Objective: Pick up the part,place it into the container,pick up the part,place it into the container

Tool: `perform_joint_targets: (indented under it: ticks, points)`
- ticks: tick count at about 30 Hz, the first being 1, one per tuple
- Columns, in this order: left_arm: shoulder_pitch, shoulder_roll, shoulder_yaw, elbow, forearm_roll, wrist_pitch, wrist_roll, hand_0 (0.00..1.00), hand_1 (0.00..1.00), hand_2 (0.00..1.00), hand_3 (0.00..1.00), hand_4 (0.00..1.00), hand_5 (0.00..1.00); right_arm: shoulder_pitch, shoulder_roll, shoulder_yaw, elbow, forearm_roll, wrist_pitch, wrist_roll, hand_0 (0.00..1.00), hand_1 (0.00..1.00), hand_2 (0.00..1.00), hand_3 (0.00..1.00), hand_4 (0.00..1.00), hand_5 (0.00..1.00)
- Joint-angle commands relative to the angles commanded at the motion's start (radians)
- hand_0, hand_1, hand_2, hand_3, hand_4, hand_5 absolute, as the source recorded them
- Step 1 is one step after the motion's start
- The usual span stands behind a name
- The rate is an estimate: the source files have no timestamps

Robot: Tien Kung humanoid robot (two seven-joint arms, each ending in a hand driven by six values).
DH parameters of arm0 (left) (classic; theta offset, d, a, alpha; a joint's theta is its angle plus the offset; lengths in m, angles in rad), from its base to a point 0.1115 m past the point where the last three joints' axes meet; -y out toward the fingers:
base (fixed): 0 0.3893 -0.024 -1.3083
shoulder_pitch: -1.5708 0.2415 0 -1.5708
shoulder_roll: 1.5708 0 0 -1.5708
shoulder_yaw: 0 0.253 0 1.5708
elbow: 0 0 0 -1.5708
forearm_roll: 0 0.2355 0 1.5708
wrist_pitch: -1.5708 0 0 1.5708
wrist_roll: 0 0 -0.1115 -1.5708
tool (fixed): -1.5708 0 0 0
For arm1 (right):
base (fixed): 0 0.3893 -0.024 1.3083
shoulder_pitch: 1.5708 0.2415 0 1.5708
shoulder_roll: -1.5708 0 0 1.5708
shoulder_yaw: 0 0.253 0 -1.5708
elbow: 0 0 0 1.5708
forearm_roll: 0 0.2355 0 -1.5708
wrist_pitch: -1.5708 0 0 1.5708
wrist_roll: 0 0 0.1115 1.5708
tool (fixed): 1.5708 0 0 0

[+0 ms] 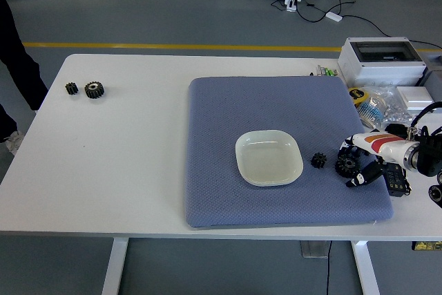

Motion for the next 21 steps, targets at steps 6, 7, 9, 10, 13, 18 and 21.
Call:
perform_joint_targets:
  ticks: [6,7,9,10,13,18,21]
  points:
    - [0.000,0.000,0.000,0.000,0.001,0.000,0.001,0.690,0.680,0.687,0.567,0.676,0.612,-0.004,0.002,-0.006,-0.017,-0.004,-0.029,0.016,0.533,0.556,0.567,0.588,0.998,0.224]
    - [0.000,0.000,0.000,0.000,0.001,0.000,0.001,0.690,0.679,0.686,0.567,0.676,0.613,-0.004,0.002,-0.007,-0.020,-0.003,-0.033,0.018,0.388,0.455,0.485,0.508,0.997,0.186]
    - [0.000,0.000,-0.001,0.000,0.002,0.000,0.001,0.690,0.679,0.686,0.567,0.676,0.613,-0.007,0.003,-0.008,-0.025,0.002,-0.047,0.025,0.388,0.455,0.485,0.508,0.997,0.186]
    - [0.000,0.000,0.000,0.000,0.002,0.000,0.002,0.690,0.679,0.686,0.567,0.676,0.613,-0.008,0.004,-0.009,-0.027,0.003,-0.051,0.027,0.388,0.455,0.485,0.508,0.997,0.186]
    - [0.001,0.000,0.002,0.000,0.002,0.000,0.003,0.691,0.680,0.686,0.567,0.675,0.612,-0.010,0.003,-0.011,-0.031,0.015,-0.070,0.039,0.250,0.366,0.427,0.475,0.948,0.174]
    - [0.000,0.000,0.003,0.000,0.004,-0.001,0.004,0.691,0.680,0.686,0.567,0.675,0.612,-0.011,0.004,-0.013,-0.038,0.028,-0.096,0.051,0.250,0.366,0.427,0.475,0.948,0.174]
    - [0.000,0.000,0.004,0.000,0.004,-0.001,0.004,0.691,0.679,0.686,0.567,0.675,0.611,-0.010,0.005,-0.013,-0.042,0.038,-0.109,0.055,0.213,0.342,0.411,0.479,0.925,0.089]
